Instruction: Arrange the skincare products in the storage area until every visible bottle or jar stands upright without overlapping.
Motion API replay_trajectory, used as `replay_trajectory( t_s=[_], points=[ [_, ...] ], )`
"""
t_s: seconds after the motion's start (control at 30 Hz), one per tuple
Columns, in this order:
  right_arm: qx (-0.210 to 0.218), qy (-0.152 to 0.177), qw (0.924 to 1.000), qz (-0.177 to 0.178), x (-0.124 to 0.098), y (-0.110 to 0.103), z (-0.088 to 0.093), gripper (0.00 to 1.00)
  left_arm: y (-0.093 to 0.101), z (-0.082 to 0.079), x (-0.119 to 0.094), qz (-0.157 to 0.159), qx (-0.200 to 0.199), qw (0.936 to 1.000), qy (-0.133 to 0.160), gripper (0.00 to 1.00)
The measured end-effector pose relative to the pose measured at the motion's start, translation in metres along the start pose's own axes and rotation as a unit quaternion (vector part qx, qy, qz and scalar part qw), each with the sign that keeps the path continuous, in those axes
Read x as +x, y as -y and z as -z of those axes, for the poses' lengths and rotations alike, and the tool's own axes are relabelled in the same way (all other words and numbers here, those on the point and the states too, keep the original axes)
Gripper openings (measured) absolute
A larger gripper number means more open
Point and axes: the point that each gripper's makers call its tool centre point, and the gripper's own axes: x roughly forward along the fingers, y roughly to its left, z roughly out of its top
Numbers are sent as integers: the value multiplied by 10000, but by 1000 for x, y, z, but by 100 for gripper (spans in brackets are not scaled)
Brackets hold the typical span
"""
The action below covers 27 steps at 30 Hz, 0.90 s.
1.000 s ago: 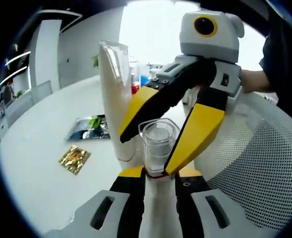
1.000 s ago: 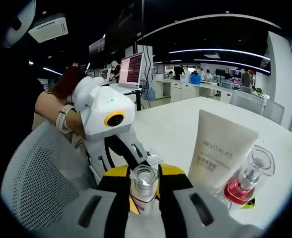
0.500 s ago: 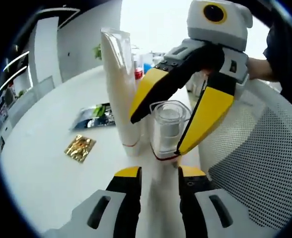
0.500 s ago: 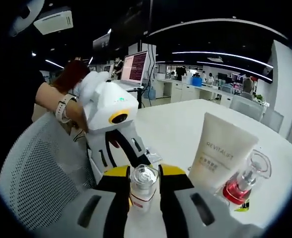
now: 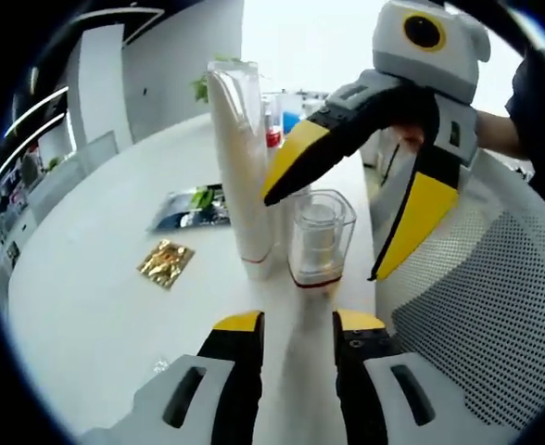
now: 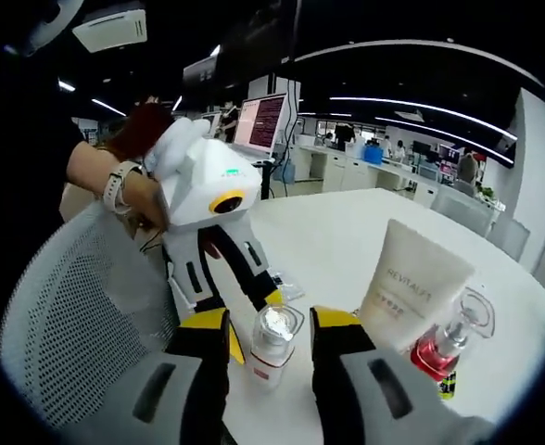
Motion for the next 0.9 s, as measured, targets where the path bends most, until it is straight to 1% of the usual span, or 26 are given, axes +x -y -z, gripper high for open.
replay_trajectory(
  t_s=[0.13,0.23,0.27,0.37,0.4,0.5,0.53,0.6,0.63,0.67,0.73,0.8,0.83,0.87,0.9],
  points=[
    [-17,-14,10000,45,-11,1,4,33,0,2,-3,-164,-231,9995,-169,27],
    [-15,-26,9999,114,-21,2,9,31,4,0,-5,-173,-528,9982,-208,26],
    [-16,-35,9999,118,-25,1,11,31,5,-1,-5,-163,-523,9983,-207,26],
    [21,-77,9999,95,-33,-1,15,31,10,0,-4,-243,-721,9966,-301,26],
    [28,-93,9999,86,-36,-1,15,31,12,2,-4,-242,-807,9958,-368,25],
    [-3,-49,10000,74,-41,0,14,31,17,2,-1,-275,-1012,9935,-437,21],
    [-1,-75,9999,83,-43,1,16,31,18,3,-1,-324,-1131,9919,-488,20],
    [-16,-120,9999,61,-47,2,19,31,18,3,0,-355,-1168,9913,-492,18],
    [-65,-208,9997,75,-53,3,25,31,19,3,1,-383,-1243,9900,-539,18],
    [-72,-224,9997,72,-54,3,26,31,20,5,1,-400,-1307,9889,-587,18],
    [-68,-290,9995,49,-65,5,34,31,24,6,2,-418,-1448,9862,-686,18],
    [-98,-214,9997,41,-69,7,29,31,25,6,3,-445,-1476,9853,-735,17],
    [-177,-255,9995,112,-71,10,29,30,25,6,4,-495,-1511,9844,-750,17],
    [-237,-355,9989,169,-73,14,33,30,24,6,5,-530,-1546,9836,-761,16],
    [-253,-431,9986,151,-75,16,39,31,24,5,5,-556,-1574,9831,-755,14]
  ],
)
